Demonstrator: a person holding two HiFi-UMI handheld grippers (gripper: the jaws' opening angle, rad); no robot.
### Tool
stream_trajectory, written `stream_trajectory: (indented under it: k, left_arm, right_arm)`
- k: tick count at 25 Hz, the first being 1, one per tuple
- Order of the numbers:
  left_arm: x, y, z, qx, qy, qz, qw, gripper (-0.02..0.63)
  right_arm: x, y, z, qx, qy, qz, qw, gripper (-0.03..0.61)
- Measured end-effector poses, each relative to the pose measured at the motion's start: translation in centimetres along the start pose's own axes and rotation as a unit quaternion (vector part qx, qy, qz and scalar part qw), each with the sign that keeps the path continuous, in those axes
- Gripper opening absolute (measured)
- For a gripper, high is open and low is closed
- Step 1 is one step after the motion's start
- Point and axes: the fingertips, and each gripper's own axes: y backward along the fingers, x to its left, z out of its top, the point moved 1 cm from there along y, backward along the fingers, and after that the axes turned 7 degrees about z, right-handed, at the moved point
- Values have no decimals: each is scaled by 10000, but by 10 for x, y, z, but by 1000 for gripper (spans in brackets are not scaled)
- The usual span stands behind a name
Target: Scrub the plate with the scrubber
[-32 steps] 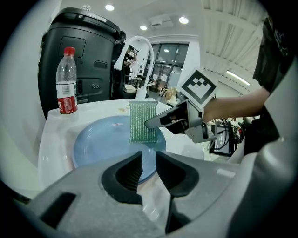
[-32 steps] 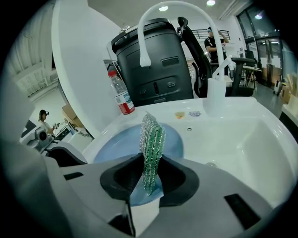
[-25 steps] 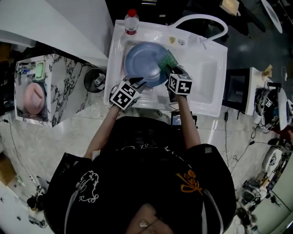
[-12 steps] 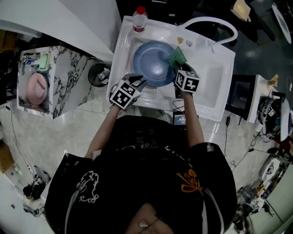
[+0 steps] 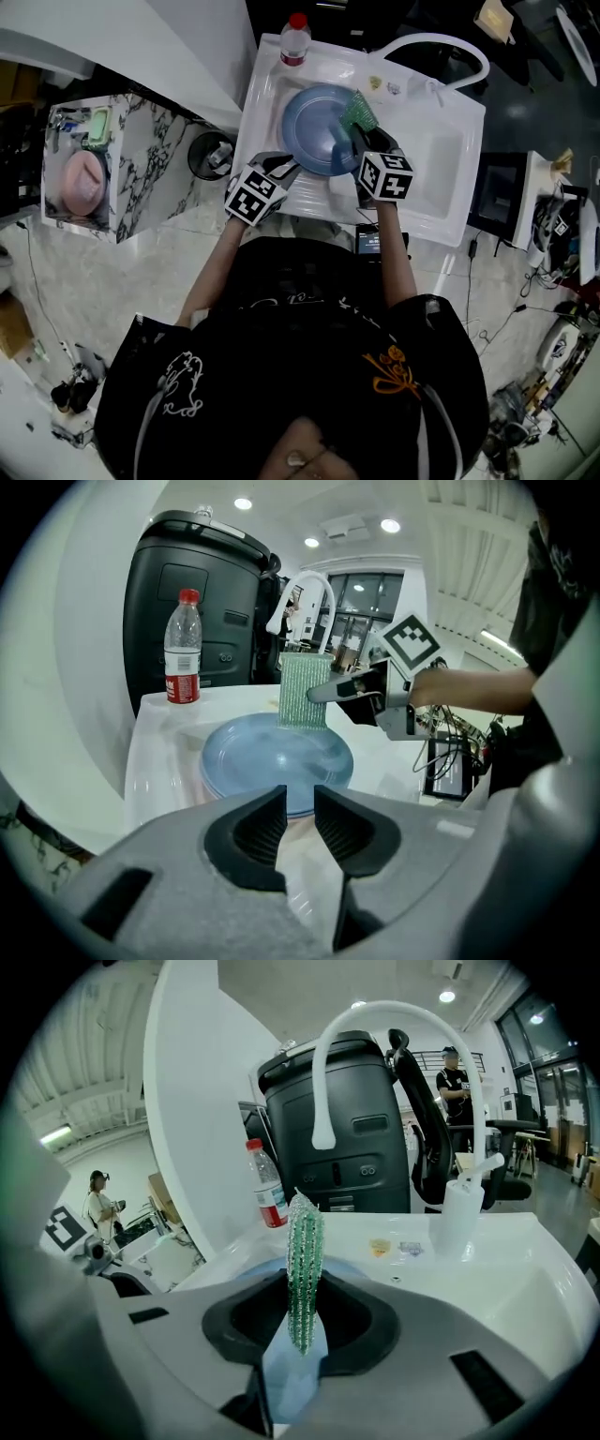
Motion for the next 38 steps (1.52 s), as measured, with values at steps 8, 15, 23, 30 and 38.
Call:
stream_trajectory:
  k: [8, 15, 23, 30, 38]
  left_arm:
    - [14, 44, 7, -649, 226, -85, 9976, 101]
    - [20, 90, 15, -1129, 27, -284, 9932, 101]
    - [-2, 117, 2, -1359, -264, -893, 9863, 101]
    - [-31, 128, -15, -1376, -363, -1226, 9822, 101]
    - [-27, 152, 1, -1682, -338, -762, 9822, 101]
  right_arm:
    - [60, 20, 1, -169, -26, 140, 9998, 92]
    - [111, 42, -17, -399, -313, -68, 9987, 92]
    - [161, 73, -53, -381, -393, -421, 9976, 92]
    - [175, 95, -74, -230, -359, -625, 9971, 92]
    - [191, 100, -61, -398, -107, -316, 9986, 92]
